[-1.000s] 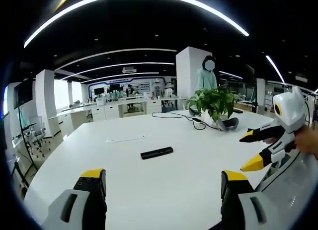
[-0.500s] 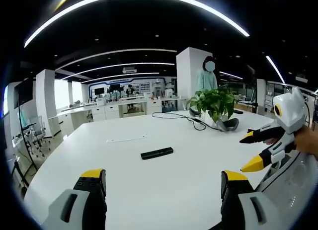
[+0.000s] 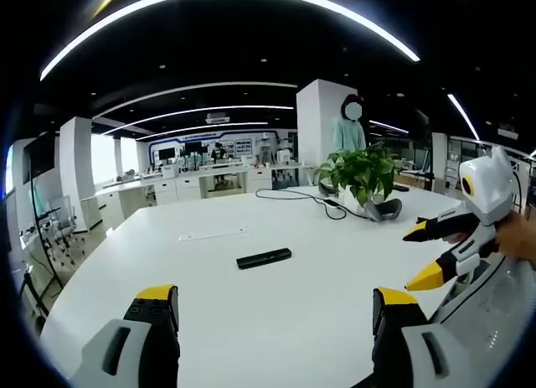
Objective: Press the specified remote control buttons in sequence, fully releasing each button before pressing the next.
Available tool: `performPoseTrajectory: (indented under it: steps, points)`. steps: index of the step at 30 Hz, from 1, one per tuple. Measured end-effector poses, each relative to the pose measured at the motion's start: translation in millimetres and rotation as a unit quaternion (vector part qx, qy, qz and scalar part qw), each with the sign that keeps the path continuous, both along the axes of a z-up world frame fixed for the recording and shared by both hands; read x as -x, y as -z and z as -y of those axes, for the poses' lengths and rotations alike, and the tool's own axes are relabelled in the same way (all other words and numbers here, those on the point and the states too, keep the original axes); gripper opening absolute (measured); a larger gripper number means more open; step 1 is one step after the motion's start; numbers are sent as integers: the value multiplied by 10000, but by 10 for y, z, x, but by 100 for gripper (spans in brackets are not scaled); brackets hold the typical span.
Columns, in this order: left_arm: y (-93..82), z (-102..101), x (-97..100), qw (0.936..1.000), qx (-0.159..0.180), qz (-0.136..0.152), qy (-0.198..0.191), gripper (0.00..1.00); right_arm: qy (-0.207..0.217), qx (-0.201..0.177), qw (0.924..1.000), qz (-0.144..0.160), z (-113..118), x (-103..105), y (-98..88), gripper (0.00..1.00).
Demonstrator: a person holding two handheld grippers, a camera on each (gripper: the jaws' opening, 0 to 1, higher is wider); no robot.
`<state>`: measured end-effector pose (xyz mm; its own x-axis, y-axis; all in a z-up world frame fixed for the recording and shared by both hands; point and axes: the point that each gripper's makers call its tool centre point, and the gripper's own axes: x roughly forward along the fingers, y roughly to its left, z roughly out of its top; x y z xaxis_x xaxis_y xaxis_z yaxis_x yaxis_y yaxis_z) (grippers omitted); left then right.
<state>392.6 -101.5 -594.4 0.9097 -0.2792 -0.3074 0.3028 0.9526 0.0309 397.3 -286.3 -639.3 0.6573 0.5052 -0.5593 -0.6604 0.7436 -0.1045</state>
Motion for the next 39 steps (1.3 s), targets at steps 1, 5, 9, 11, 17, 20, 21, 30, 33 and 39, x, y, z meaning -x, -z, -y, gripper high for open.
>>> performPoseTrajectory:
  steps: [1,5,9,11,17,20,21,30,33,39]
  points:
    - [1,1,0,10000,-1,-2,0,100,-5,-1,10000,-6,-2,2,1,66]
    - [3,6,4,10000,-10,-9,6,100,-15,8,10000,-10,-3,6,4,66]
    - [0,8,5,10000,-6,-4,0,100,-18,8,10000,-3,-1,7,2,66]
    - [0,7,7,10000,-8,-4,-3,100,-20,13,10000,-5,0,10,4,66]
    - [-3,-2,9,10000,-15,11,-23,100,-14,16,10000,6,4,10,2,66]
    - [-4,-3,8,10000,-14,13,-20,100,2,-3,10000,17,8,6,-6,66]
    - [-4,-2,8,10000,-17,12,-16,100,9,-21,10000,22,7,4,-11,67]
    - [-8,-12,3,10000,-10,25,-15,100,28,-17,10000,22,12,-1,-11,67]
    - [-12,-11,2,10000,-2,27,-15,100,25,-18,10000,19,10,-1,-13,67]
    - [-28,20,-16,10000,-41,37,69,100,36,-147,9999,39,5,-32,-64,67]
